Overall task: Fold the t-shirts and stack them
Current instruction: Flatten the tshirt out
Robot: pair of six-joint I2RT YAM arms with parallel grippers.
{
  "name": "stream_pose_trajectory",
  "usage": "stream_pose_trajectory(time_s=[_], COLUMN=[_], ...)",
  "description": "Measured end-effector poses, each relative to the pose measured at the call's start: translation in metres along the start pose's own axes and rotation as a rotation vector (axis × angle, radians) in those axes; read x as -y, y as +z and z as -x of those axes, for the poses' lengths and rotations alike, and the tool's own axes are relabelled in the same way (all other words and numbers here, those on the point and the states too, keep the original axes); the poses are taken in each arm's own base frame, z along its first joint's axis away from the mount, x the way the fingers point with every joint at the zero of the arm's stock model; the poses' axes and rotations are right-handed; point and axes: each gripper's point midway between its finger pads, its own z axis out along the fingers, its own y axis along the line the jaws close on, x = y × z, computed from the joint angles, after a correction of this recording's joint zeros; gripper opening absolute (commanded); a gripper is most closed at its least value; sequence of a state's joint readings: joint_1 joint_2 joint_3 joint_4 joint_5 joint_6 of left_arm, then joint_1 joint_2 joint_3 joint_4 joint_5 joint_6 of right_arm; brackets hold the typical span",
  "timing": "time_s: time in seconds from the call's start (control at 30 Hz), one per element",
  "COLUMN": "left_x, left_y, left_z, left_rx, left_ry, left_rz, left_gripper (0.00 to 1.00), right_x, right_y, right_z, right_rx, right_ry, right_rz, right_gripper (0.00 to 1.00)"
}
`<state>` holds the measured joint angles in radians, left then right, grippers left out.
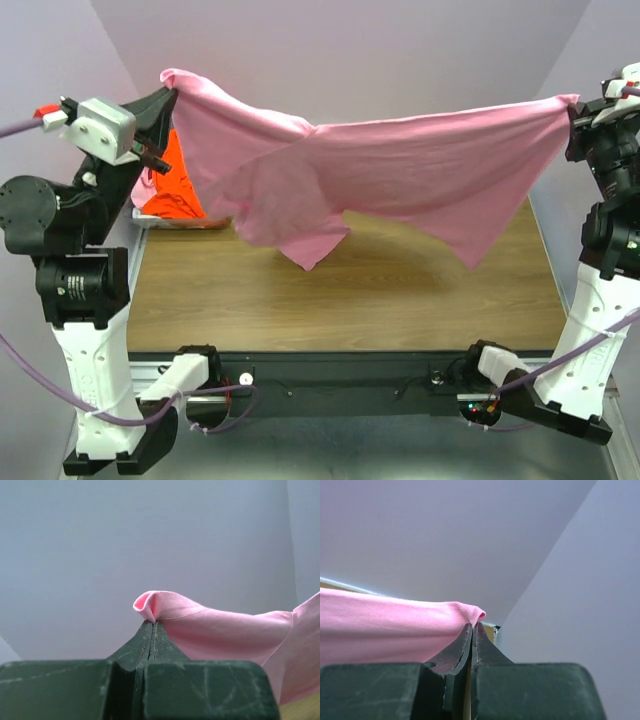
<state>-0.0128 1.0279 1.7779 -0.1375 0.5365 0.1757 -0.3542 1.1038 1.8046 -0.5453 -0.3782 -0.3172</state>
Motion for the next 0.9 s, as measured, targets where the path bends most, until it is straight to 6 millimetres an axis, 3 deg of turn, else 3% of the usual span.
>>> stream_pose_trajectory(time_s=[0.1, 0.17, 0.33, 0.4, 0.53, 0.67, 0.8, 0.9], left_x=[0.005, 0.009, 0.021, 0.029, 0.052, 0.064, 0.066, 0.065], left_y=[-0.009, -0.009, -0.014, -0.019, -0.052, -0.073, -0.079, -0.077], left_z=[-0.021, -0.056, -0.181, -0.237, -0.336, -0.377, -0.405, -0.422], left_rx=[-0.042, -0.113, -0.36, -0.465, -0.684, -0.766, -0.804, -0.826], left_ry=[-0.016, -0.042, -0.14, -0.173, -0.235, -0.216, -0.188, -0.189], left_rz=[0.002, -0.002, -0.026, -0.042, -0.074, -0.109, -0.124, -0.123], left_gripper=[0.0, 0.0, 0.0, 0.0, 0.0, 0.0, 0.0, 0.0], right_x=[-0.01, -0.023, -0.058, -0.08, -0.113, -0.141, -0.166, -0.18], right_y=[0.001, 0.008, 0.029, 0.034, 0.021, 0.002, -0.009, -0.004], right_z=[-0.024, -0.057, -0.155, -0.214, -0.286, -0.326, -0.354, -0.376], right_rx=[-0.045, -0.109, -0.322, -0.45, -0.618, -0.714, -0.78, -0.832], right_ry=[0.009, 0.034, 0.152, 0.223, 0.311, 0.342, 0.339, 0.365], right_rz=[0.033, 0.092, 0.244, 0.324, 0.422, 0.507, 0.586, 0.621], right_gripper=[0.01, 0.01, 0.01, 0.01, 0.01, 0.01, 0.01, 0.02])
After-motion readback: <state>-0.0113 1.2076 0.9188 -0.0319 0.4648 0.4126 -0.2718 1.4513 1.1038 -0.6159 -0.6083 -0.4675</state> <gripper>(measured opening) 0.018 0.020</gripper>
